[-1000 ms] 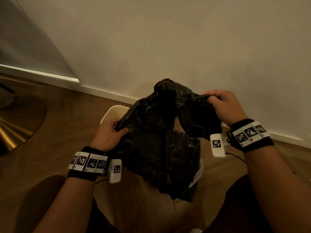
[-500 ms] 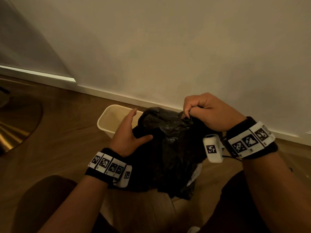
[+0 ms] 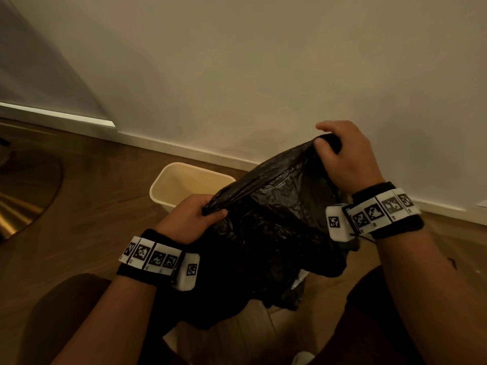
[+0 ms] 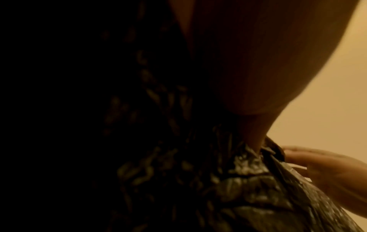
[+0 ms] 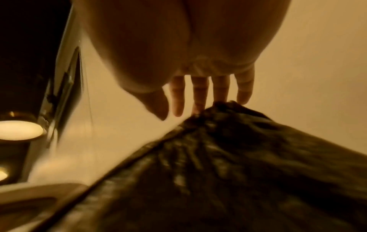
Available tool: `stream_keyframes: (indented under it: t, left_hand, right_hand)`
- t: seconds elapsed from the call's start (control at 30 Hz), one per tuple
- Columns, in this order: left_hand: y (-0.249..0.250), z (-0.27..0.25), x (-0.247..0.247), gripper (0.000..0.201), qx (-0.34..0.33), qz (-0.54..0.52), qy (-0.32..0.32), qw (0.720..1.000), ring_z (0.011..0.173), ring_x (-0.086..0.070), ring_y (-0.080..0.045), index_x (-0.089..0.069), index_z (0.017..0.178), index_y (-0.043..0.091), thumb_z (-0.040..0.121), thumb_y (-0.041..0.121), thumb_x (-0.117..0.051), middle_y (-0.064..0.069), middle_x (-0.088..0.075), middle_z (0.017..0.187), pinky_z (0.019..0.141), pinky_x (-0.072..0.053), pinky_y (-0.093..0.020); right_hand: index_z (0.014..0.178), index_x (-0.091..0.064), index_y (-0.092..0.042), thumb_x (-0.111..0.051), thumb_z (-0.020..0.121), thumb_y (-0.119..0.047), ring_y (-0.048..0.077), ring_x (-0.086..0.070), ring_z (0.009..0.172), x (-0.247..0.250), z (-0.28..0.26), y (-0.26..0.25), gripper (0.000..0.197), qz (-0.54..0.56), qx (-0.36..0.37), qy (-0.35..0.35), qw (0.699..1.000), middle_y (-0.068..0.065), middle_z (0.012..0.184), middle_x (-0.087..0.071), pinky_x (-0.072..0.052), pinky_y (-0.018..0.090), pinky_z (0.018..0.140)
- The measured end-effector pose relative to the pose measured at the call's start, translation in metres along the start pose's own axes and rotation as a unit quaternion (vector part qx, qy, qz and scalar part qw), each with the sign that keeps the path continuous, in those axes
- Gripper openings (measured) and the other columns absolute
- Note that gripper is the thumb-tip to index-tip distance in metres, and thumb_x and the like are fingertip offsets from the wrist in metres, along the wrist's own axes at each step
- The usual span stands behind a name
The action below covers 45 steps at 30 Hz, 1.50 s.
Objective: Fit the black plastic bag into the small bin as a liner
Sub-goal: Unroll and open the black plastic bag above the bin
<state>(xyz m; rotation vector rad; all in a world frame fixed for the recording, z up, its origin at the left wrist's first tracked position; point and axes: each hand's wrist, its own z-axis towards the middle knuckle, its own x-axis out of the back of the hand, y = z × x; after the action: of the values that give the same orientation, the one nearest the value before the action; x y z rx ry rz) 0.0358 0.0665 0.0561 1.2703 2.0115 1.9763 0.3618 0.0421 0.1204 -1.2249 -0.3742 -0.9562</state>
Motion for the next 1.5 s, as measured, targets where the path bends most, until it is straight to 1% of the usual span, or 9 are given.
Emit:
stream_keyframes:
  t: [0.17, 0.27, 0.47, 0.63, 0.8, 1.1, 1.23, 1.33, 1.5]
  left_hand:
    - [0.004, -0.001, -0.003, 0.014, -0.012, 0.006, -0.039, 0.999, 0.082, -0.07, -0.003, -0.074, 0.087, 0.026, 0.092, 0.017, -0.064, 0.01, -0.076, 0.087, 0.075, -0.054, -0.021]
    - [0.006, -0.001, -0.008, 0.011, -0.015, 0.04, -0.053, 0.998, 0.082, -0.07, -0.004, -0.074, 0.085, 0.024, 0.091, 0.019, -0.065, 0.009, -0.075, 0.085, 0.076, -0.053, -0.026]
    - [0.004, -0.002, 0.002, 0.02, 0.007, 0.064, -0.038, 0.997, 0.076, -0.067, 0.002, -0.071, 0.079, 0.031, 0.093, 0.018, -0.063, 0.014, -0.074, 0.083, 0.068, -0.049, -0.014]
    - [-0.008, -0.005, 0.024, 0.014, 0.032, 0.07, 0.004, 0.997, 0.074, -0.067, -0.002, -0.074, 0.09, 0.021, 0.093, 0.015, -0.062, 0.005, -0.074, 0.086, 0.069, -0.048, -0.017]
    - [-0.015, -0.003, 0.029, 0.01, 0.046, 0.073, 0.031, 0.996, 0.076, -0.067, -0.01, -0.073, 0.091, 0.017, 0.092, 0.015, -0.063, -0.004, -0.073, 0.085, 0.067, -0.048, -0.018]
    - [-0.004, 0.021, 0.023, 0.04, -0.017, 0.151, 0.158, 0.976, 0.103, -0.057, -0.009, -0.06, 0.114, 0.03, 0.078, 0.026, -0.077, 0.009, -0.058, 0.112, 0.091, -0.049, -0.031]
    - [0.036, 0.022, -0.003, 0.022, -0.092, 0.138, 0.274, 0.947, 0.078, -0.055, -0.003, -0.063, 0.093, 0.027, 0.076, 0.033, -0.076, 0.009, -0.059, 0.086, 0.07, -0.046, -0.017]
    - [0.069, 0.021, -0.035, 0.034, -0.074, 0.049, 0.137, 0.987, 0.069, -0.058, -0.006, -0.063, 0.092, 0.029, 0.069, 0.045, -0.081, 0.008, -0.061, 0.079, 0.064, -0.051, -0.025]
    - [0.084, 0.023, -0.08, 0.116, -0.047, 0.08, -0.035, 0.995, 0.121, -0.046, -0.003, -0.017, 0.145, 0.04, 0.053, 0.064, -0.084, 0.012, -0.036, 0.142, 0.102, -0.046, -0.027]
  right_hand:
    - [0.151, -0.022, -0.04, -0.064, 0.073, -0.074, 0.023, -0.019, 0.148, -0.02, -0.022, -0.036, 0.094, -0.081, 0.137, -0.268, 0.95, -0.008, 0.157, -0.033, -0.008, 0.058, 0.12]
    - [0.149, -0.021, -0.043, -0.07, 0.074, -0.065, 0.025, -0.016, 0.148, -0.053, -0.036, -0.034, 0.092, -0.157, 0.138, -0.358, 0.91, -0.009, 0.151, -0.042, 0.001, 0.061, 0.119]
    - [0.102, -0.067, -0.04, -0.067, 0.085, -0.036, 0.02, -0.051, 0.114, -0.043, -0.017, -0.002, 0.017, -0.193, 0.107, -0.269, 0.937, -0.013, 0.095, -0.063, -0.014, 0.061, 0.113]
    - [0.091, -0.069, -0.036, -0.067, 0.086, -0.029, 0.018, -0.056, 0.099, -0.018, 0.0, 0.032, 0.009, -0.197, 0.047, -0.252, 0.946, -0.013, 0.087, -0.062, -0.026, 0.056, 0.109]
    - [0.089, -0.071, -0.023, -0.07, 0.087, -0.025, 0.016, -0.064, 0.085, -0.012, 0.001, 0.046, 0.003, -0.055, -0.017, -0.256, 0.965, -0.007, 0.087, -0.067, -0.049, 0.031, 0.074]
    - [0.082, -0.065, -0.011, -0.068, 0.087, -0.02, 0.02, -0.063, 0.073, -0.027, 0.003, 0.024, 0.011, 0.076, -0.066, -0.216, 0.971, 0.004, 0.078, -0.067, -0.05, 0.035, 0.068]
    - [0.084, -0.066, -0.009, -0.069, 0.087, -0.022, 0.01, -0.06, 0.063, -0.038, 0.004, 0.015, 0.014, 0.132, -0.143, -0.177, 0.965, 0.002, 0.074, -0.066, -0.046, 0.022, 0.06]
    - [0.09, -0.069, -0.009, -0.07, 0.085, -0.021, 0.021, -0.07, 0.08, -0.046, 0.005, 0.0, 0.014, 0.262, -0.254, -0.135, 0.921, 0.011, 0.088, -0.074, -0.059, 0.033, 0.074]
    - [0.103, -0.07, 0.005, -0.059, 0.092, -0.012, 0.036, -0.07, 0.1, -0.034, 0.003, -0.023, 0.023, 0.512, -0.383, -0.097, 0.762, 0.025, 0.109, -0.071, -0.055, 0.047, 0.091]
